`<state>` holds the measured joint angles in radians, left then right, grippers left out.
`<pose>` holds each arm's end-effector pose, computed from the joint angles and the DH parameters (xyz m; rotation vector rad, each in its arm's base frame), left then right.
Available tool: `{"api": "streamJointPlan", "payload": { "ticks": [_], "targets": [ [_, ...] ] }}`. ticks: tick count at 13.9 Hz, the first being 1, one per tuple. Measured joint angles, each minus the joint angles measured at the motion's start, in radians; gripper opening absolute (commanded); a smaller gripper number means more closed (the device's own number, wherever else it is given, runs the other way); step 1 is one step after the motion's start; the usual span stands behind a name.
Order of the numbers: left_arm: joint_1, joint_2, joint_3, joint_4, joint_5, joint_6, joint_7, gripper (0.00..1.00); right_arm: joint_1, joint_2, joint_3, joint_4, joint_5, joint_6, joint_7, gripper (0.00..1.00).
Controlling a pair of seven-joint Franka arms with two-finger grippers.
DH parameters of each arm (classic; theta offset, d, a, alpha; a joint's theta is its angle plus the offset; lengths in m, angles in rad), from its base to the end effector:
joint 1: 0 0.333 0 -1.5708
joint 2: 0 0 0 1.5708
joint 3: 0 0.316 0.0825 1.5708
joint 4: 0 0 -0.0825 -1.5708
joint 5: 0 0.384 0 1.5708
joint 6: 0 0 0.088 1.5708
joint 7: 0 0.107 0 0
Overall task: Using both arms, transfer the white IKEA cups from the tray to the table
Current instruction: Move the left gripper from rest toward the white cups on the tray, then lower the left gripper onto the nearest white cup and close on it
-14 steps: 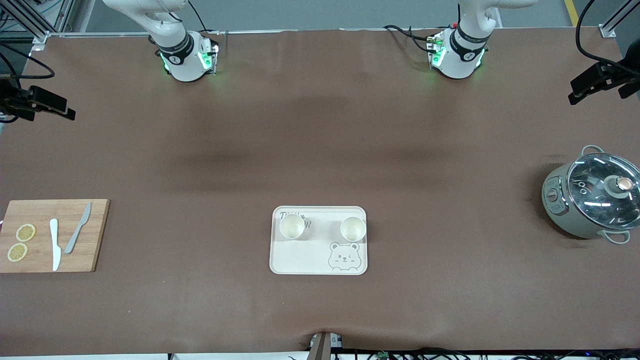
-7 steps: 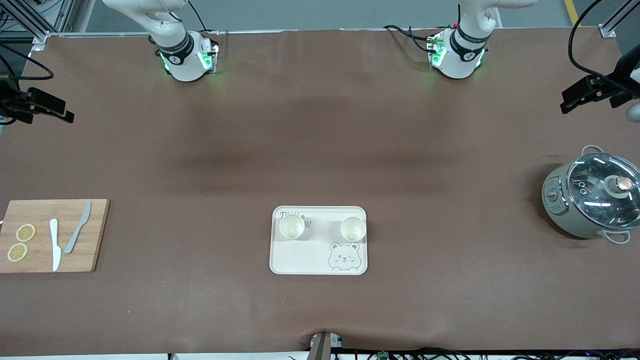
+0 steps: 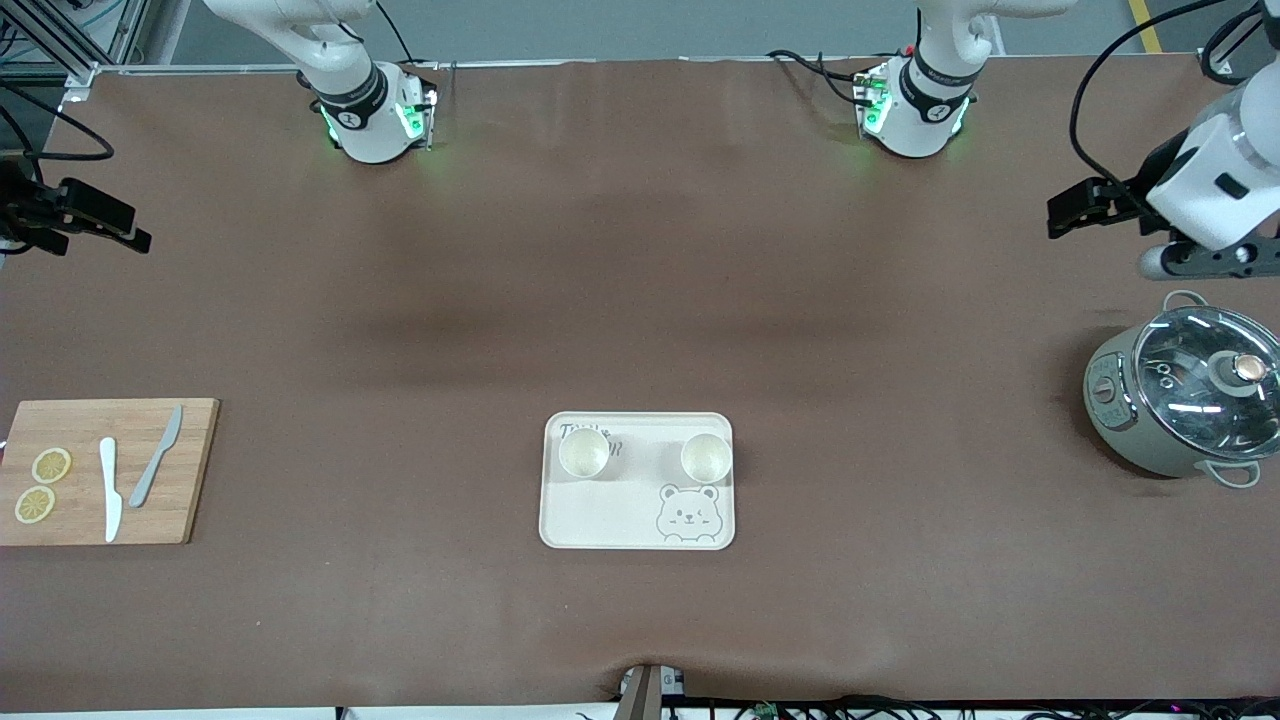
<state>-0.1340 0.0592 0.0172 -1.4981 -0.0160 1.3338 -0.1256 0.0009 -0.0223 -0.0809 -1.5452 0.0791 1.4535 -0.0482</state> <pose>0.5420 -0.0659 0.6074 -3.1098 -0.0107 0.3492 0.5344 -0.0341 0.6390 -3.0549 0.0385 0.0980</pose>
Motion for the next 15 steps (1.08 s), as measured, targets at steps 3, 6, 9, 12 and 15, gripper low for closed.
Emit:
{"api": "streamJointPlan", "payload": {
  "ticks": [3,6,9,12,15],
  "targets": [
    [-0.013,0.044,-0.025,-0.054,-0.055,0.089,-0.075,1.0,0.004,0.0,-0.002,0.004,0.0,0.001,0.0,1.0],
    [-0.055,0.074,-0.087,-0.183,-0.06,0.297,-0.214,1.0,0.012,0.0,-0.002,0.004,0.0,0.0,0.0,1.0],
    [-0.15,0.141,-0.111,-0.281,-0.059,0.497,-0.386,1.0,0.014,0.001,-0.005,0.004,0.0,0.0,0.0,1.0],
    [-0.241,0.242,-0.113,-0.29,-0.042,0.678,-0.549,1.0,0.015,0.004,-0.008,0.002,0.0,-0.003,0.0,1.0],
    [-0.271,0.327,-0.114,-0.285,-0.041,0.861,-0.63,1.0,0.017,0.01,-0.009,-0.014,0.0,-0.006,0.0,1.0]
  ]
}}
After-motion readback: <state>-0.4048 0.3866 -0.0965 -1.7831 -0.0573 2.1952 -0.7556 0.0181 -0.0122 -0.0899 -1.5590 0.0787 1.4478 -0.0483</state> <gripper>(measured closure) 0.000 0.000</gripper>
